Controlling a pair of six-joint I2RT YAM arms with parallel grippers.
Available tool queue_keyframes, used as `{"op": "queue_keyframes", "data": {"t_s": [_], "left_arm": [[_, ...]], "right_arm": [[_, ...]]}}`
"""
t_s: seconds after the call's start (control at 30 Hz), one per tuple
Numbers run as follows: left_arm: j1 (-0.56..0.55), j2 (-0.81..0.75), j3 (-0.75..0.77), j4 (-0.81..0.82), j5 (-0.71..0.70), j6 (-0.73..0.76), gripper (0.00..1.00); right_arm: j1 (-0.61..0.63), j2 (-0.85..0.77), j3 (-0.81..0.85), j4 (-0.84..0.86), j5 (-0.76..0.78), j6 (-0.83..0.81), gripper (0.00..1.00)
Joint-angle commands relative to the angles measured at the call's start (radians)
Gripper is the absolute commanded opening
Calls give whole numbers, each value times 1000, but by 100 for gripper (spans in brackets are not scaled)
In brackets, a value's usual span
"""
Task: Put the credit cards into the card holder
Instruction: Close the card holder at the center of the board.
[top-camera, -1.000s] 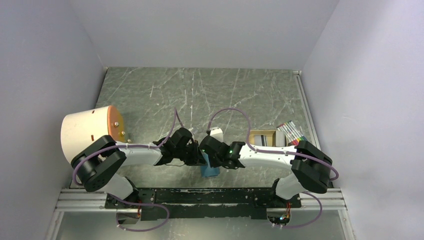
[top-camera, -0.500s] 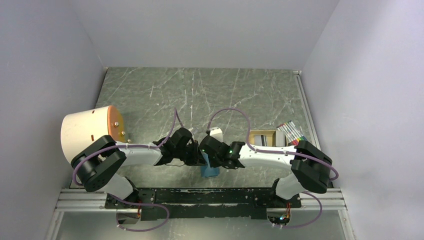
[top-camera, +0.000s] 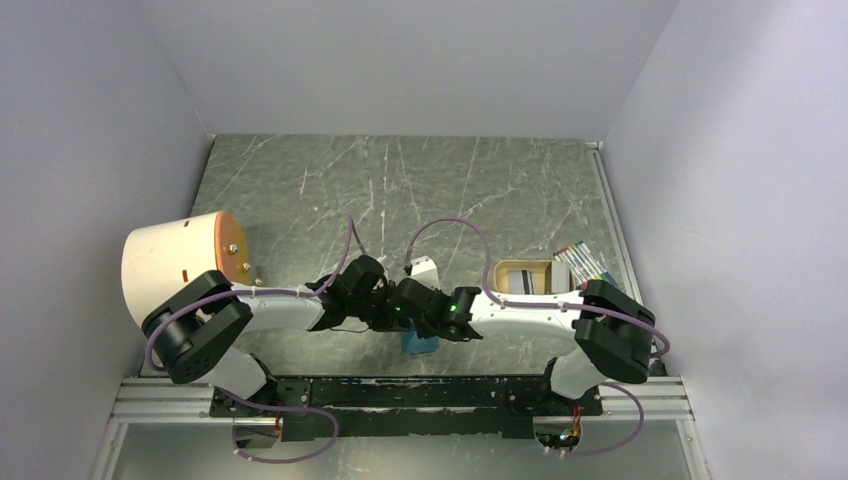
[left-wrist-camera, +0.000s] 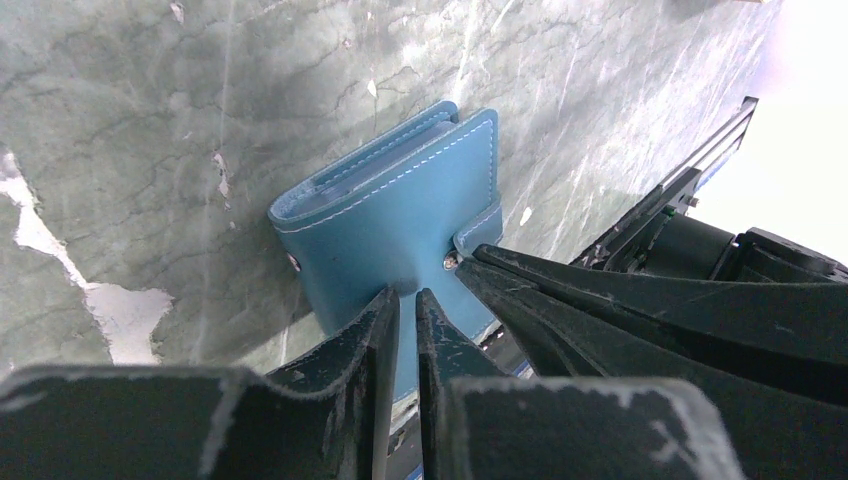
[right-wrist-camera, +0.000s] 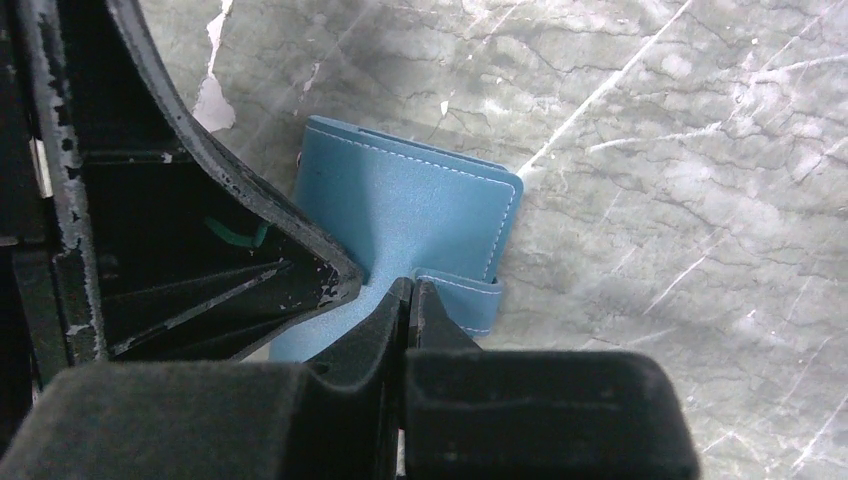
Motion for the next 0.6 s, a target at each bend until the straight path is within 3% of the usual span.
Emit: {"op": "queue_keyframes", "data": {"t_s": [0.0,0.57], "left_arm": [[2,23,-18,-32,-18,9,19],[31,47,-75,67,43,-46,18]], "right_arm": [[49,54,19,-11,-47,19,0],[149,156,87,-36,12,8,0]]}}
